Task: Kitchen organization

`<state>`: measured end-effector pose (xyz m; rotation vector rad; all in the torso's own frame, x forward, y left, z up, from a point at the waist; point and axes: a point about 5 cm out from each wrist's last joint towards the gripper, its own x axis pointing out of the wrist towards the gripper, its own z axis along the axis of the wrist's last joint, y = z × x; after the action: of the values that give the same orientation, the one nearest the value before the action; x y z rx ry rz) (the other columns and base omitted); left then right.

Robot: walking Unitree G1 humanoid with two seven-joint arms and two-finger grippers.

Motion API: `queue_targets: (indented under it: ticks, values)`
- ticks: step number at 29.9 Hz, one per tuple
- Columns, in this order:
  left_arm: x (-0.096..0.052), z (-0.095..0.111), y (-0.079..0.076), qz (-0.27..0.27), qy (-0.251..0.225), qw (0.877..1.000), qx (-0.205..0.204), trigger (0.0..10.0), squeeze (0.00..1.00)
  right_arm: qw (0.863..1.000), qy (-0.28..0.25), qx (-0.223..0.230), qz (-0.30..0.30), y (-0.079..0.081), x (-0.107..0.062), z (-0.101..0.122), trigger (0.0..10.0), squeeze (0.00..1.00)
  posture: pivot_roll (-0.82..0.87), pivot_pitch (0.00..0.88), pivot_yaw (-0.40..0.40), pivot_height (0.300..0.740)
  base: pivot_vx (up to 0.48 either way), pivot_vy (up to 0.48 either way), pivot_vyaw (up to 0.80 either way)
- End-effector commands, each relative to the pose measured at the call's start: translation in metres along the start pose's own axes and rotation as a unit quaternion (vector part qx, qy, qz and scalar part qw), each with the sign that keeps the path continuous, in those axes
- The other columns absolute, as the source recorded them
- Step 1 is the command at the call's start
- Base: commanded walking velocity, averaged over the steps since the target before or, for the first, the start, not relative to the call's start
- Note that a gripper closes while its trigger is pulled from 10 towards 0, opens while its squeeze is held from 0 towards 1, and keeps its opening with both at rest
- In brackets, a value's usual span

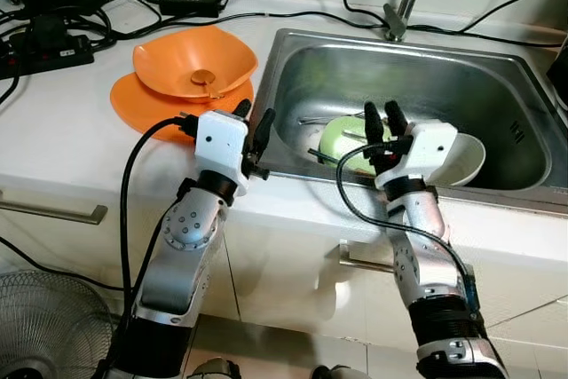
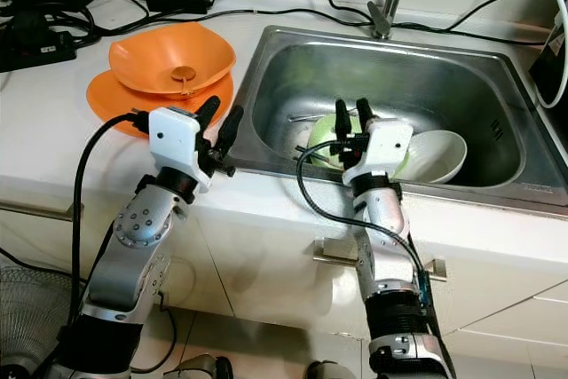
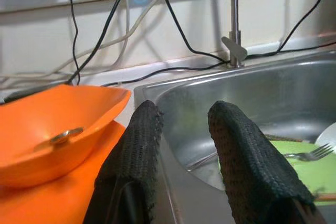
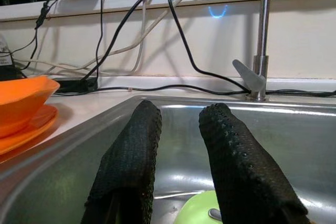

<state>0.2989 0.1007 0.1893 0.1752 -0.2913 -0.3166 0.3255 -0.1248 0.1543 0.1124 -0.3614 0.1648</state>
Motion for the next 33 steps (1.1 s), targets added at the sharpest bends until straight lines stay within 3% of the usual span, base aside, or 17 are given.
queue_targets:
  ticks: [1,5,8,9,21,22,23,24,33]
  values:
    - [0.003,0.001,-0.001,0.007,0.0,1.0,0.03,10.0,0.0,1.0,0.013,-0.001,-0.001,0.002,-0.006,-0.006,10.0,0.0,-0.01,0.097,-0.015,0.74,0.0,0.0,0.0]
    - [0.006,0.001,0.013,0.059,0.0,0.994,0.096,10.0,0.0,1.0,0.021,0.006,0.001,0.008,-0.007,-0.011,10.0,0.0,0.0,0.09,-0.014,0.74,0.0,0.0,0.0]
    - [0.006,0.0,0.016,0.07,-0.001,0.992,0.103,10.0,0.0,1.0,0.022,0.006,0.002,0.008,-0.007,-0.012,10.0,0.0,0.0,0.089,-0.014,0.74,0.0,0.0,0.0]
    - [0.006,-0.002,0.019,0.078,0.001,0.991,0.106,10.0,1.0,1.0,0.023,0.007,0.002,0.009,-0.007,-0.012,10.0,0.0,0.0,0.088,-0.014,0.74,0.0,0.0,0.0]
    - [0.004,-0.001,0.037,0.116,0.004,0.979,0.165,10.0,1.0,1.0,0.024,0.007,0.001,0.009,-0.007,-0.013,10.0,0.0,0.0,0.077,-0.013,0.74,0.0,0.0,0.0]
    - [0.005,-0.002,0.039,0.119,0.008,0.978,0.173,10.0,0.41,1.0,0.025,0.007,0.002,0.009,-0.007,-0.013,10.0,0.0,0.0,0.077,-0.013,0.74,0.0,0.0,0.0]
    - [0.006,-0.003,0.041,0.121,0.013,0.976,0.178,10.0,0.41,1.0,0.025,0.007,0.002,0.009,-0.006,-0.013,10.0,0.0,0.0,0.079,-0.014,0.74,0.0,0.0,0.0]
    - [0.007,-0.005,0.044,0.124,0.017,0.975,0.184,10.0,0.0,1.0,0.025,0.007,0.002,0.009,-0.006,-0.013,10.0,0.0,0.0,0.08,-0.014,0.74,0.0,0.0,0.0]
    - [0.022,-0.013,0.053,0.128,0.037,0.973,0.19,10.0,0.0,1.0,0.025,0.006,0.0,0.009,-0.005,-0.013,10.0,0.0,-0.01,0.079,-0.017,0.74,0.0,0.0,0.0]
